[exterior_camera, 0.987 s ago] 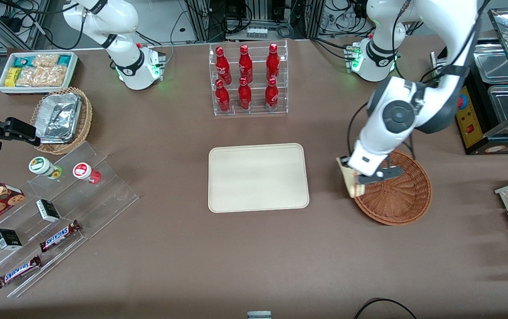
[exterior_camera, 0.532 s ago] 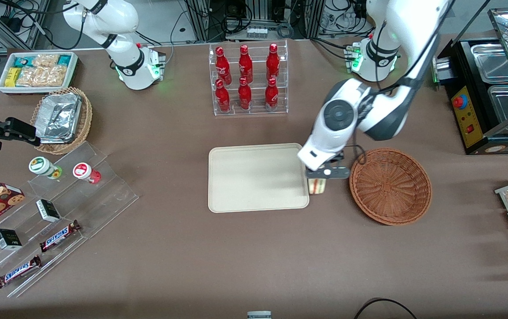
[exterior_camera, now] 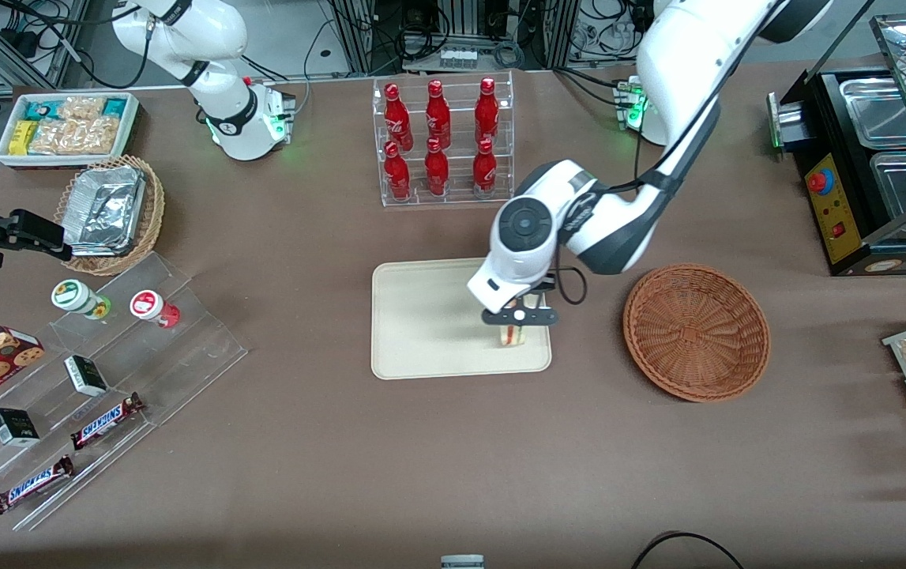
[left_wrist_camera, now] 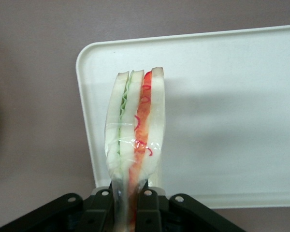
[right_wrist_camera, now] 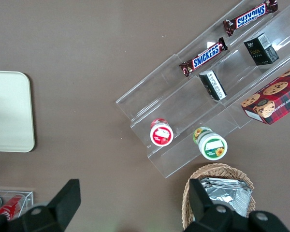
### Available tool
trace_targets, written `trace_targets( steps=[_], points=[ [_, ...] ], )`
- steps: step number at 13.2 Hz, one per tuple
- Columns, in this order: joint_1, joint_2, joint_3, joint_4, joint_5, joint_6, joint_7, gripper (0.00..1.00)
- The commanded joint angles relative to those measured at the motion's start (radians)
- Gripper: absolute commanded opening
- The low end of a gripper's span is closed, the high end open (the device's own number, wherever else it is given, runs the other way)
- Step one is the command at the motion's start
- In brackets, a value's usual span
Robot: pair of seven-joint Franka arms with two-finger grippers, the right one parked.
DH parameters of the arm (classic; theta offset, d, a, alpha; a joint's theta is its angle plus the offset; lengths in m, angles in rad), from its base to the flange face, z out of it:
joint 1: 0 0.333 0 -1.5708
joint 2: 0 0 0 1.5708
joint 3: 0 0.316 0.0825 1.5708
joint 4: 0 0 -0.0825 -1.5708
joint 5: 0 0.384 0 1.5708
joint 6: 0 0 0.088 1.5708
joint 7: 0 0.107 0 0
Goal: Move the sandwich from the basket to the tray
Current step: 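Lift the sandwich out of the basket and carry it over the tray, then lower the sandwich onto the cream tray with the left gripper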
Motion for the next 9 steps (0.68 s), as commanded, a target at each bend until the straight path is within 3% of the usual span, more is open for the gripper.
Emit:
trace_targets(
  steps=[1,9],
  points=[
    [-0.055,0.100,0.011,0.126,0.051,-0.038,-0.098,0.00],
    [-0.131,0.221,0.011,0.291,0.048,-0.079,-0.171,0.00]
  ],
)
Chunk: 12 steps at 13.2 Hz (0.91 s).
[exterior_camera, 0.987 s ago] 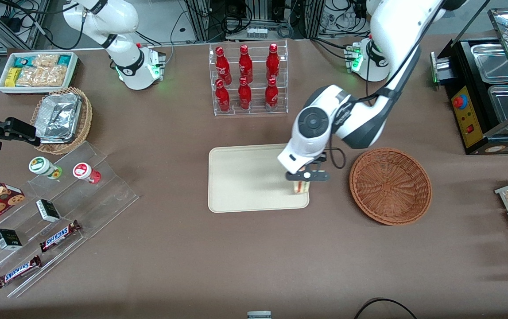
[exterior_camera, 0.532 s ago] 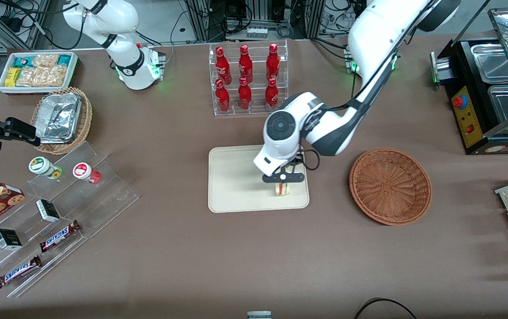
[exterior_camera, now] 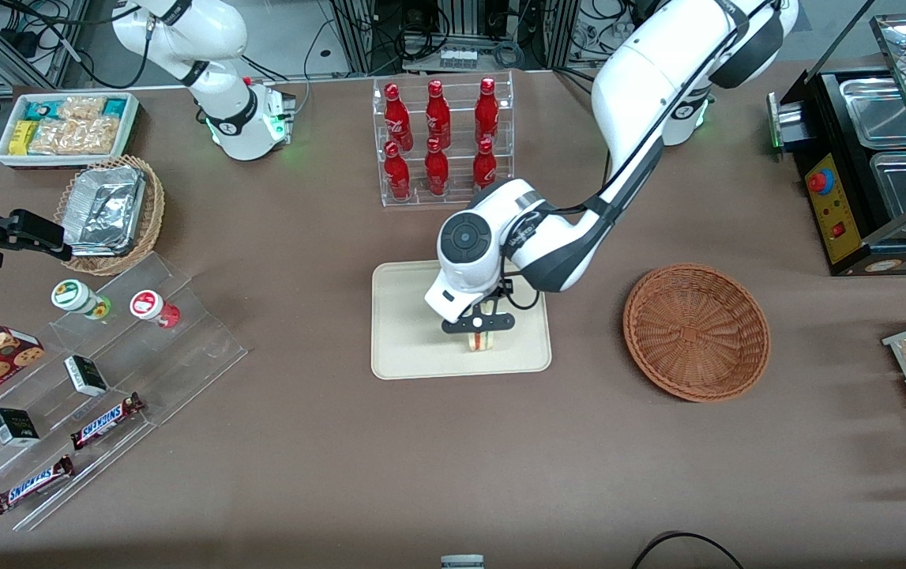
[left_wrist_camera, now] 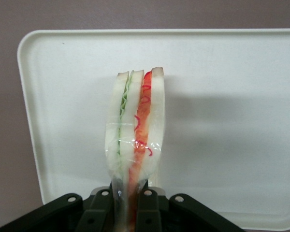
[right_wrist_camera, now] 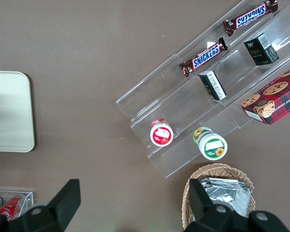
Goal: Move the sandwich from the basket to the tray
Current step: 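Lower the sandwich onto the cream tray with the left gripper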
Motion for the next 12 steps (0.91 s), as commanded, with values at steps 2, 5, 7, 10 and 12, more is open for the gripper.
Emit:
trace_targets(
  steps=[2,5,7,10,12],
  points=[
    [-0.044,0.053,0.011,0.079,0.021,-0.027,-0.049,0.00],
    [-0.053,0.066,0.011,0.079,0.023,-0.005,-0.054,0.00],
    [-0.055,0.074,0.011,0.079,0.024,-0.004,-0.054,0.00],
    [-0.056,0.082,0.011,0.078,0.053,-0.002,-0.054,0.23],
    [-0.056,0.088,0.011,0.075,0.055,0.010,-0.051,0.59]
  ],
)
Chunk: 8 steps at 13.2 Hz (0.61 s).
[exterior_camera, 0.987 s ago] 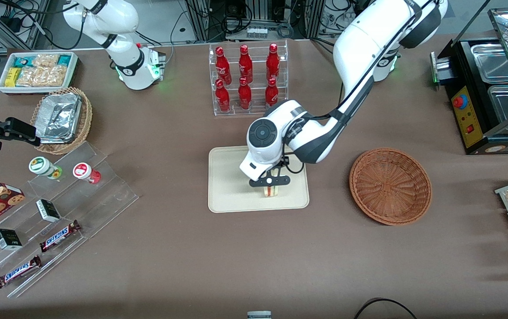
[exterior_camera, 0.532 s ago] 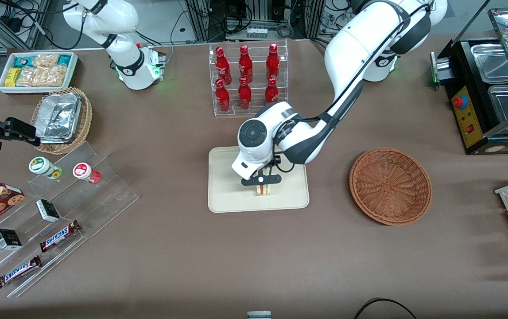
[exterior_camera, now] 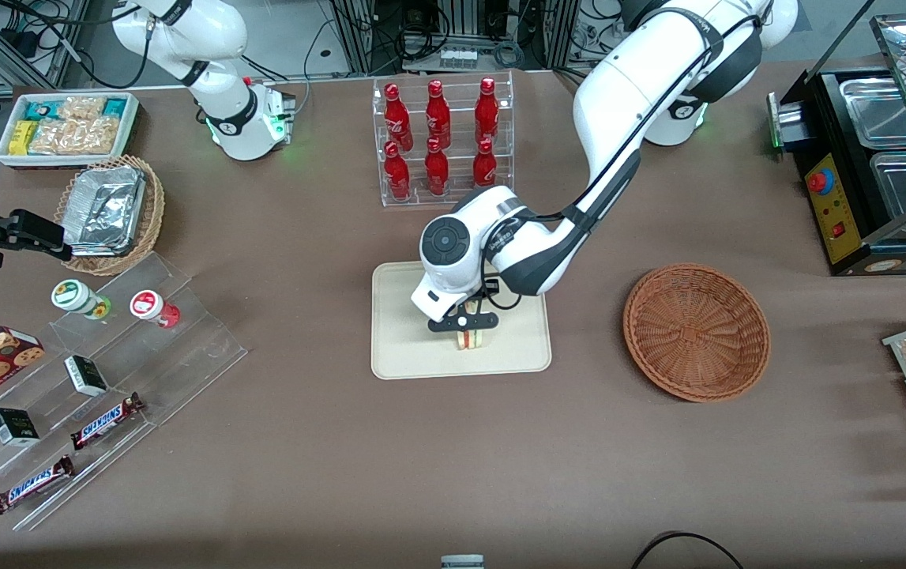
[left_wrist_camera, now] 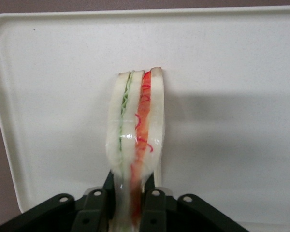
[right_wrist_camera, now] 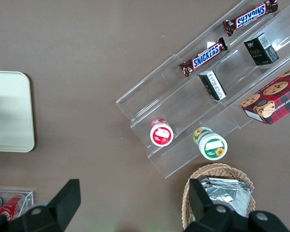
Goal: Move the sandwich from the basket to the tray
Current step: 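Lower the sandwich onto the cream tray with the left gripper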
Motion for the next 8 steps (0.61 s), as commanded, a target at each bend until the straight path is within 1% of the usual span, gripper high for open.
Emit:
trace_targets(
  steps=[1,2,4,8],
  points=[
    [-0.020,0.022,0.011,0.033,0.023,0.008,-0.023,0.91],
    [-0.020,0.022,0.011,0.031,0.024,0.008,-0.023,1.00],
    [-0.025,0.016,0.011,0.031,0.041,0.006,-0.025,1.00],
    [-0.013,-0.039,0.009,0.034,0.033,-0.014,-0.014,1.00]
  ],
)
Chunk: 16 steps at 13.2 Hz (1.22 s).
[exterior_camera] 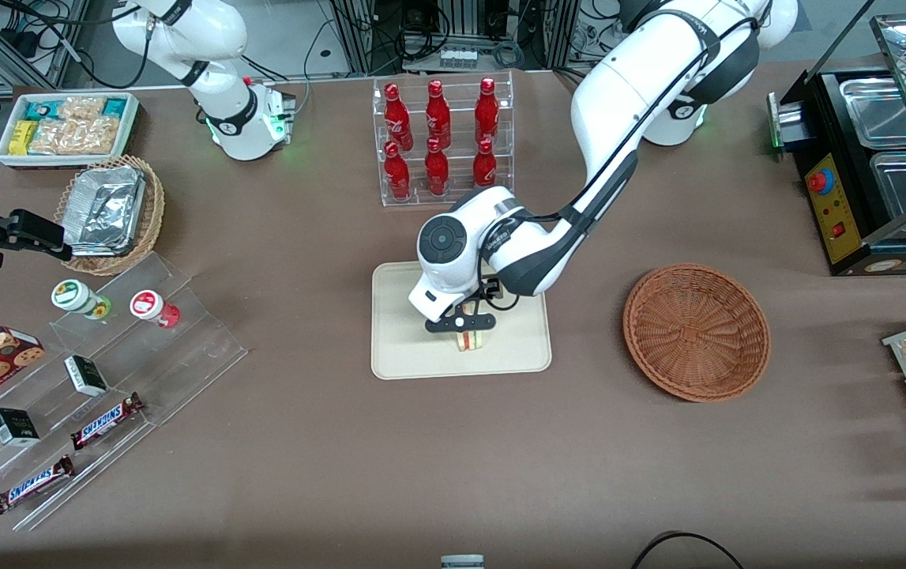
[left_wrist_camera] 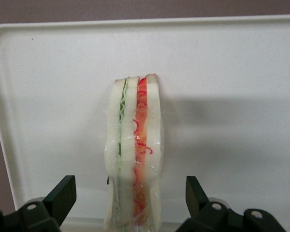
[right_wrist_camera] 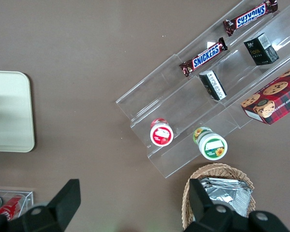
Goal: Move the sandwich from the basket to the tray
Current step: 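Open the left gripper to release the sandwich and lift away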
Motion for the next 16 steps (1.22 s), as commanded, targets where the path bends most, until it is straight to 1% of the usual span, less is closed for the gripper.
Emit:
trace_targets(
  steps=[1,6,9,10,11,12,15,16],
  points=[
    [-0.007,-0.058,0.008,0.012,0.014,-0.033,-0.010,1.00],
    [-0.001,-0.169,0.007,0.008,0.011,-0.088,-0.003,1.00],
    [0.002,-0.248,0.014,0.004,0.008,-0.149,0.003,1.00],
    [0.004,-0.269,0.038,-0.001,-0.021,-0.169,0.001,1.00],
    [0.039,-0.286,0.072,-0.004,-0.096,-0.180,0.003,1.00],
    [0.069,-0.314,0.073,-0.031,-0.121,-0.183,0.007,1.00],
    [0.163,-0.412,0.072,-0.120,-0.138,-0.185,0.169,1.00],
    [0.194,-0.438,0.072,-0.148,-0.140,-0.183,0.194,1.00]
  ],
)
